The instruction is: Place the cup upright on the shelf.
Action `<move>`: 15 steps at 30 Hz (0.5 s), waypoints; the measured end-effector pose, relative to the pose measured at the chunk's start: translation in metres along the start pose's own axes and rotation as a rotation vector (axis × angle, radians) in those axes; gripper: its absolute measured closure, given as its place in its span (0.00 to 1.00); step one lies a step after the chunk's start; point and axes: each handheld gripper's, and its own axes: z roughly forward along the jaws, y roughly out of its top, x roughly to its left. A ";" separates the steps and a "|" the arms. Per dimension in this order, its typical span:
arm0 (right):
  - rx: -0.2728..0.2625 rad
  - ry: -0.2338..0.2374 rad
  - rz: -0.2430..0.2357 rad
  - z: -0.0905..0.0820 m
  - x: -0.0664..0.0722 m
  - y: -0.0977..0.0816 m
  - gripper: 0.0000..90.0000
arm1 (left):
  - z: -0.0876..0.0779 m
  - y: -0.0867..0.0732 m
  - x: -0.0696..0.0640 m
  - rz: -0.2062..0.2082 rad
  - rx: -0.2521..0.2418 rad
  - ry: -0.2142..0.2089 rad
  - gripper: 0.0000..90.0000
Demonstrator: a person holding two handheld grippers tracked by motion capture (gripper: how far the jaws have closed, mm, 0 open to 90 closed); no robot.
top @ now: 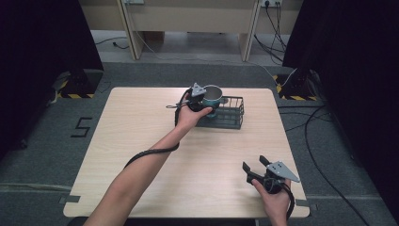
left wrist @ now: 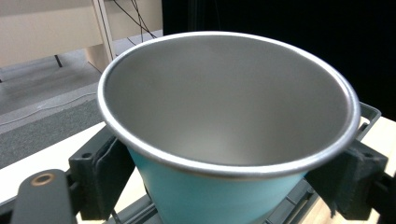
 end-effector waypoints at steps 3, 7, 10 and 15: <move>0.003 0.001 0.001 0.000 0.000 0.000 0.26 | -0.001 0.001 0.000 -0.005 -0.009 0.003 0.15; 0.003 0.000 -0.002 0.000 0.001 0.000 0.26 | -0.003 0.001 0.001 -0.001 -0.012 0.002 0.15; 0.002 0.000 -0.001 0.000 0.000 0.000 0.26 | -0.005 0.001 0.000 0.003 -0.012 0.004 0.15; 0.003 -0.001 0.000 0.000 0.001 0.000 0.26 | -0.009 0.000 -0.001 0.006 -0.018 0.003 0.15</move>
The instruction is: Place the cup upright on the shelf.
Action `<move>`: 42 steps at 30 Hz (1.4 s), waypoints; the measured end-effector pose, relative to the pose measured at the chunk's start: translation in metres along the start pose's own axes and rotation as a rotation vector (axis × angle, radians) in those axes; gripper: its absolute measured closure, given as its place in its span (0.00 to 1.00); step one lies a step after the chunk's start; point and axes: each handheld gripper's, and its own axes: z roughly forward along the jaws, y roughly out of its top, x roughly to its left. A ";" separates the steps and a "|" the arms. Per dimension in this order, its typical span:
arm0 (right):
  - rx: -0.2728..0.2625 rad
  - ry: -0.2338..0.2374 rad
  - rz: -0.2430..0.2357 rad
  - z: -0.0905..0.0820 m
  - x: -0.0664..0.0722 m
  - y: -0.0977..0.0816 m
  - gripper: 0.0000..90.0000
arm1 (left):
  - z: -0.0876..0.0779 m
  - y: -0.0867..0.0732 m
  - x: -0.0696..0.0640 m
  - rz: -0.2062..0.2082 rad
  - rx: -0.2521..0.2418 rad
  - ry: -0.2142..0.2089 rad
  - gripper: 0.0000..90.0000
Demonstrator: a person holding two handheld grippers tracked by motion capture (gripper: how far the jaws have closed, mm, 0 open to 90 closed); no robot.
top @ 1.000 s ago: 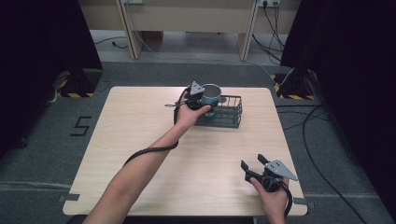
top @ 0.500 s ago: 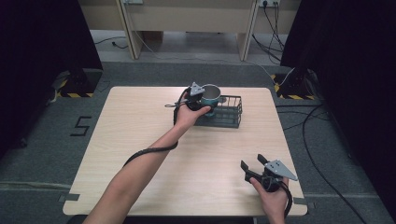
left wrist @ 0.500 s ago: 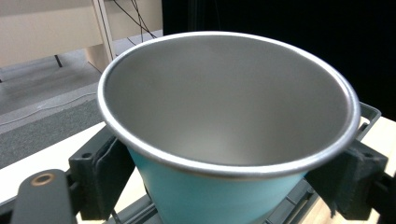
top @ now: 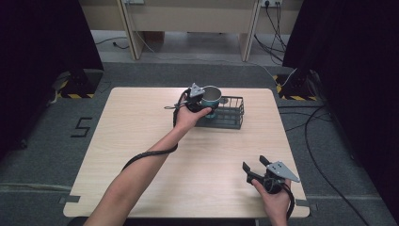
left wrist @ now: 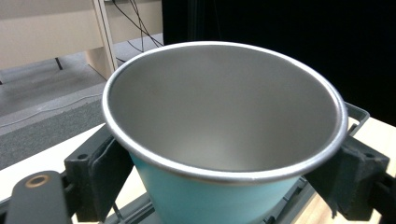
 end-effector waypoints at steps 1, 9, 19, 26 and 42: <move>0.000 0.001 0.000 0.000 0.000 0.000 0.26 | -0.001 0.000 0.000 0.002 0.000 -0.002 0.15; 0.002 0.003 -0.003 0.001 0.001 0.000 0.26 | -0.005 -0.002 0.001 -0.004 -0.007 0.002 0.15; 0.006 0.006 -0.004 0.002 0.002 0.000 0.26 | -0.012 -0.002 0.002 0.004 -0.010 0.005 0.15; 0.007 0.008 -0.003 0.002 0.002 0.000 0.26 | -0.019 -0.001 0.003 0.004 -0.024 0.002 0.15; 0.008 0.008 -0.006 0.003 0.003 0.000 0.25 | -0.037 -0.002 0.004 0.021 -0.035 -0.011 0.16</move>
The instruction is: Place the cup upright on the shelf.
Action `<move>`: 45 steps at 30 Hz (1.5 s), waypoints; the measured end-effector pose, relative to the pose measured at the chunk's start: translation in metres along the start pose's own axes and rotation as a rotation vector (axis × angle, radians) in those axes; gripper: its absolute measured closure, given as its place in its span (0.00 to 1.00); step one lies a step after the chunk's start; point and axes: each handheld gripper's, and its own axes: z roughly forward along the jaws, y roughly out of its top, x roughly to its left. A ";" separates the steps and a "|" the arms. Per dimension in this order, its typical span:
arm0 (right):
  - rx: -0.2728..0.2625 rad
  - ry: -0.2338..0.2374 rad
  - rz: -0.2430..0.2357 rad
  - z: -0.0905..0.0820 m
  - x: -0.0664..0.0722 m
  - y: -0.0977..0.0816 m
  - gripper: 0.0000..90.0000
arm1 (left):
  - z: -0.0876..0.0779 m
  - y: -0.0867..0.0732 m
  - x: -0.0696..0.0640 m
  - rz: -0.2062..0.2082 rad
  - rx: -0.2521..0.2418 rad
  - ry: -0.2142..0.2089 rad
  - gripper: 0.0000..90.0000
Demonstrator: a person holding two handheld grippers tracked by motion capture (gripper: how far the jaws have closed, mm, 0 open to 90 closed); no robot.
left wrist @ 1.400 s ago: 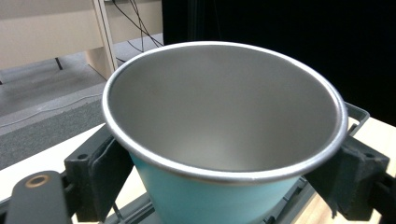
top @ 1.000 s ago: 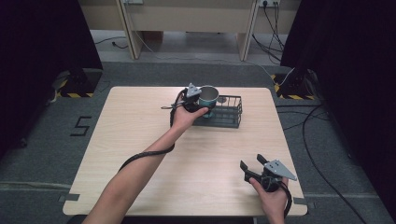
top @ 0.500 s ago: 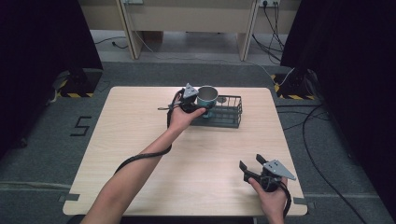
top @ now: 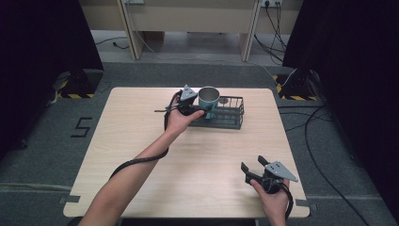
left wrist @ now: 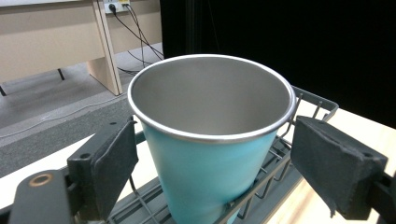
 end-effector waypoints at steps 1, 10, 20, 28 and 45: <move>0.000 0.000 0.000 0.000 0.000 0.000 0.25 | -0.002 0.000 0.000 0.002 -0.001 -0.001 0.16; -0.001 -0.002 -0.003 0.000 0.000 0.000 0.25 | -0.018 0.000 0.003 0.011 -0.003 -0.007 0.16; 0.000 -0.003 -0.002 0.001 0.001 0.000 0.25 | -0.037 -0.001 0.005 0.026 -0.017 -0.009 0.16; 0.000 -0.005 0.002 0.000 0.001 0.000 0.25 | -0.049 -0.005 0.006 0.037 -0.013 -0.021 0.16; -0.001 -0.009 0.003 0.000 0.000 0.000 0.25 | -0.078 -0.012 0.006 0.052 -0.035 -0.032 0.16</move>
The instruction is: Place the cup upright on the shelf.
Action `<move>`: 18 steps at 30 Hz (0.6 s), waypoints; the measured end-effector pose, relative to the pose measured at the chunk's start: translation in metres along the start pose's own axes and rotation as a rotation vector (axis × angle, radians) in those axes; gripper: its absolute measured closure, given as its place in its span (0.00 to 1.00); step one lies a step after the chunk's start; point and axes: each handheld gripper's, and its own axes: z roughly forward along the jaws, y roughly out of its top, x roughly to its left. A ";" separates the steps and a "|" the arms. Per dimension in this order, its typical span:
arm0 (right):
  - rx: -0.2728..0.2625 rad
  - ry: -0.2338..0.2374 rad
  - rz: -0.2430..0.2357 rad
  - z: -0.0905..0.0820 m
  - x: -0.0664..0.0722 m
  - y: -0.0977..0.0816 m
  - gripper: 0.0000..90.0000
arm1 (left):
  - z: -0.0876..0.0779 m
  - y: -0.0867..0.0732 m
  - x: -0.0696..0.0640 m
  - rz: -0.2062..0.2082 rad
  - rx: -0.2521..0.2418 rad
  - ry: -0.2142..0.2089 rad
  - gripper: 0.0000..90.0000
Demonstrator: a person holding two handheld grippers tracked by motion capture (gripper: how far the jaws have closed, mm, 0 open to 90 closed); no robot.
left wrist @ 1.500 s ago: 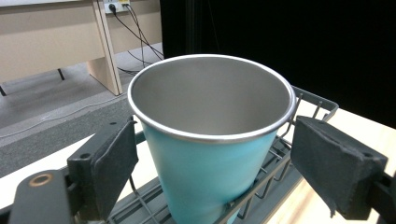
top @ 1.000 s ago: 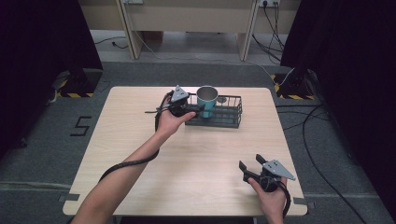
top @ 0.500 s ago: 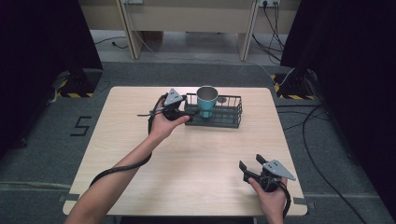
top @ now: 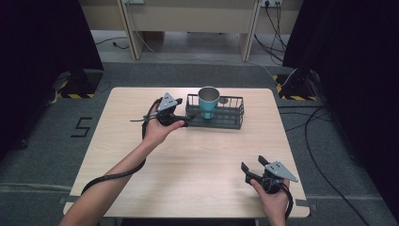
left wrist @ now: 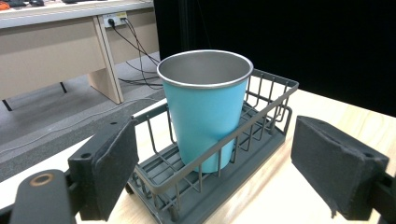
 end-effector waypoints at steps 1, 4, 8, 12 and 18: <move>0.000 0.000 0.000 0.000 0.000 0.000 0.25 | -0.001 0.000 0.000 0.000 -0.001 0.001 0.16; 0.000 -0.001 0.001 0.000 0.000 0.000 0.25 | -0.007 -0.001 0.000 0.003 -0.003 0.000 0.16; 0.000 -0.001 0.000 0.000 0.000 0.000 0.25 | -0.015 -0.003 0.002 0.006 -0.007 0.005 0.16; 0.000 0.000 -0.001 0.000 0.000 0.000 0.25 | -0.024 -0.006 0.006 0.004 -0.009 0.013 0.16; -0.001 0.000 -0.001 0.001 0.000 0.000 0.25 | -0.037 -0.010 0.011 0.000 -0.016 0.021 0.16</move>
